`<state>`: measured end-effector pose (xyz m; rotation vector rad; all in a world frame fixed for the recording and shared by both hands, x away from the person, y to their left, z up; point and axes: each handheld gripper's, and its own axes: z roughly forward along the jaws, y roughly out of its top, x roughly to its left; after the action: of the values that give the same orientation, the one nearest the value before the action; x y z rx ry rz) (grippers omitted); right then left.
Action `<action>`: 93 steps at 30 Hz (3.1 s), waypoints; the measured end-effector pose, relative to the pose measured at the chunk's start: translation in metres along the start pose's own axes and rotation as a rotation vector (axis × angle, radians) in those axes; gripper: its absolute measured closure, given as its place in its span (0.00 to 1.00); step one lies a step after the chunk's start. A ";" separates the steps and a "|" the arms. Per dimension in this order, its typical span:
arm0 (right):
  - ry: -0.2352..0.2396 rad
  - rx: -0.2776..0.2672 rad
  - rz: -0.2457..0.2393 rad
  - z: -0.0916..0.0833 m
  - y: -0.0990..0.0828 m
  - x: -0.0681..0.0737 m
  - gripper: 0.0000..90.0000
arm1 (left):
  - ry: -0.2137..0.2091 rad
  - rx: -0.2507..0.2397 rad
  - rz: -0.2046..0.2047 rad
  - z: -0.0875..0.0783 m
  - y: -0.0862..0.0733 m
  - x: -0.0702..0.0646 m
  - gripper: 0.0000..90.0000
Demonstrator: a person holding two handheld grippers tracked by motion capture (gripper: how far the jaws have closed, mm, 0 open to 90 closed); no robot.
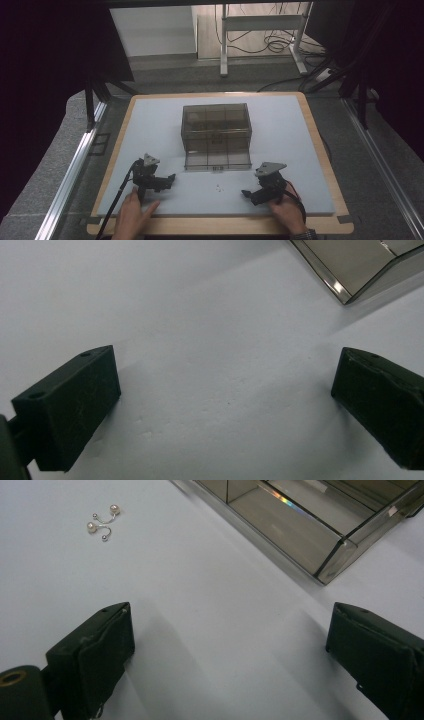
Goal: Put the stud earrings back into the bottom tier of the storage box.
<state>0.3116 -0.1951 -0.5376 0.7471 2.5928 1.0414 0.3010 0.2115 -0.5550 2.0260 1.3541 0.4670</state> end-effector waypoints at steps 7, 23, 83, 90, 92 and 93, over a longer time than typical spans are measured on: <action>0.000 0.000 0.000 0.000 0.000 0.000 0.05 | 0.005 -0.001 -0.007 0.000 0.000 -0.001 0.00; 0.001 0.003 0.001 0.000 0.000 0.000 0.05 | 0.007 0.003 -0.001 0.000 0.000 0.000 0.00; 0.118 0.196 -0.036 0.008 0.051 0.007 0.33 | 0.008 0.002 -0.002 0.000 0.000 0.000 0.00; 0.141 0.205 -0.046 0.012 0.057 0.008 0.39 | 0.008 0.002 -0.002 0.000 0.000 0.000 0.00; 0.146 0.210 -0.051 0.014 0.059 0.008 0.41 | 0.008 0.003 -0.002 0.000 0.000 0.000 0.00; 0.148 0.213 -0.057 0.014 0.060 0.009 0.42 | 0.008 0.003 -0.002 0.000 0.000 0.000 0.00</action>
<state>0.3322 -0.1456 -0.5061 0.6609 2.8668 0.8427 0.3011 0.2110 -0.5547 2.0265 1.3622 0.4725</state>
